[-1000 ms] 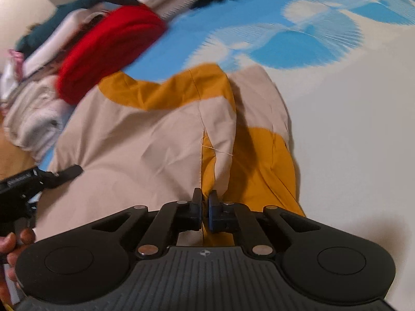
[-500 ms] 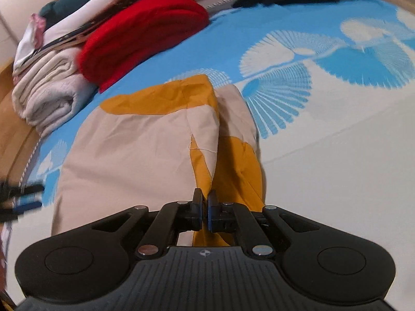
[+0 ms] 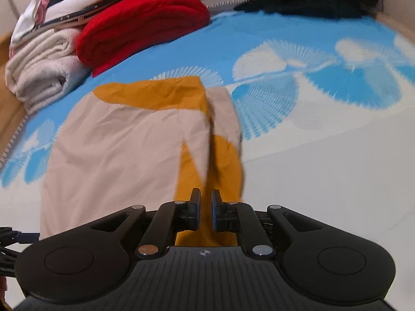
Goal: Fold large clothes
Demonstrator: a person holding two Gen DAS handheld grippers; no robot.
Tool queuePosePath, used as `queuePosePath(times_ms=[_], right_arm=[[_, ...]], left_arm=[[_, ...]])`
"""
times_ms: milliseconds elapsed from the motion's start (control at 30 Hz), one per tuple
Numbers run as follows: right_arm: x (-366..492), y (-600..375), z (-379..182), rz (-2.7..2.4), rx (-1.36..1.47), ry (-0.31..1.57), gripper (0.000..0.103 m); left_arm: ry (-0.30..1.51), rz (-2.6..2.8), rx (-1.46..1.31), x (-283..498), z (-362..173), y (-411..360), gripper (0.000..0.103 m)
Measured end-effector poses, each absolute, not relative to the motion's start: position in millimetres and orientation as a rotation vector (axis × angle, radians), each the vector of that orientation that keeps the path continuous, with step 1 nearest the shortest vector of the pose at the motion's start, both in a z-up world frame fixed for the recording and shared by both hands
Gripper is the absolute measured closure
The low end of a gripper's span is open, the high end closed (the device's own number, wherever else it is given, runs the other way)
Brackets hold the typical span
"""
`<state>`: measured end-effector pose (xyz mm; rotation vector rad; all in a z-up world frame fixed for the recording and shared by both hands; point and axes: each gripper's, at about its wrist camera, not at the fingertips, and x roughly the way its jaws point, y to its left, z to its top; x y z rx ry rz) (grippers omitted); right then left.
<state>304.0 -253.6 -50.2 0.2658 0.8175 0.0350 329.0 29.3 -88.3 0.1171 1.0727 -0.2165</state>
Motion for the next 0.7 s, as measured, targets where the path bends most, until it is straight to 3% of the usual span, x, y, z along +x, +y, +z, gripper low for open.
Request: queuePosePath(times_ms=[100,367,567,700], right_arm=[[277.5,-249.4,-19.5,0.055,0.240,0.728,0.077],[176.0,-225.7,51.5,0.041,0.132,0.499,0.058],[106.4,-222.2,54.7,-0.030,0.131,0.434,0.053],[72.1,-215.0,34.2,-0.055,0.092,0.438,0.052]], left_arm=[[0.899,-0.179,0.110,300.1,-40.9,21.6,0.015],[0.587,-0.114,0.054,174.3,38.5,19.0,0.013],[0.500,0.004,0.038,81.6,33.0,16.0,0.013],[0.624,0.029,0.021,55.1,4.6,15.5,0.013]])
